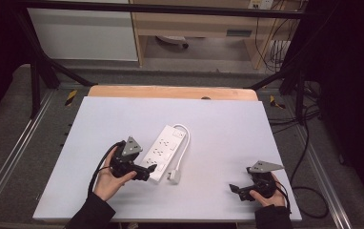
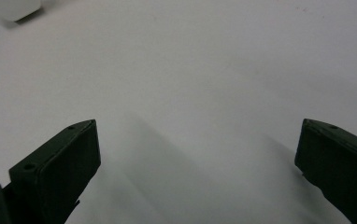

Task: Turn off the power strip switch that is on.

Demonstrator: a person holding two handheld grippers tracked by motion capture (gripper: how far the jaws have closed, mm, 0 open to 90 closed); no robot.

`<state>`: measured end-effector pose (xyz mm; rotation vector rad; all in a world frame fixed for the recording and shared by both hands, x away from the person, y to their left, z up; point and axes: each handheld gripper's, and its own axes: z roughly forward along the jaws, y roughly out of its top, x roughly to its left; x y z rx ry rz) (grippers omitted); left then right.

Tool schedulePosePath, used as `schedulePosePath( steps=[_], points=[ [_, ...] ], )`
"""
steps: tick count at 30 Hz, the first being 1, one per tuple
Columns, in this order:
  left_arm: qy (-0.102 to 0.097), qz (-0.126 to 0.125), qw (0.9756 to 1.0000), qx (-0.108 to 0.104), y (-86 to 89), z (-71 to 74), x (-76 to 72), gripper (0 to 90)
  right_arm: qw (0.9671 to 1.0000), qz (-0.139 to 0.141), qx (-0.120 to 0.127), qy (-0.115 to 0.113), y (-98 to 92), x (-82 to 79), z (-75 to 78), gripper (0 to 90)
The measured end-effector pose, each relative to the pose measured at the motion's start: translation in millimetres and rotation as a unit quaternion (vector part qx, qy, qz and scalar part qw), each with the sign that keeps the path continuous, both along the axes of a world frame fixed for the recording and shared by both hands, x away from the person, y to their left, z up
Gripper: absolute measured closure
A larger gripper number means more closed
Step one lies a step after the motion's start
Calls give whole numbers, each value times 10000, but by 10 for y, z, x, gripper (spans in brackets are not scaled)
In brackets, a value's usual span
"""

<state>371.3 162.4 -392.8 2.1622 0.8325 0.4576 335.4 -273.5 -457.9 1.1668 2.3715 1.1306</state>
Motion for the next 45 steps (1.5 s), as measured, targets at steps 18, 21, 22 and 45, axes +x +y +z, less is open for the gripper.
schedulePosePath(
  steps=[18, 21, 22, 45],
  points=[
    [10, 1, 10000, 17, -123, 5, 90, 41, 10000, 4, 1, -2, -1, -1, 2, 9],
    [9, 5, 10000, 17, -140, 8, 102, 41, 10000, 2, 4, 11, 0, -1, 2, 8],
    [13, 1, 10000, 10, -145, 7, 107, 41, 10000, 6, 2, 4, 0, 0, 0, 8],
    [67, 85, 9999, 44, -309, -22, 264, 49, 10000, 25, -12, -5, 1, 2, -2, 9]
  ],
)
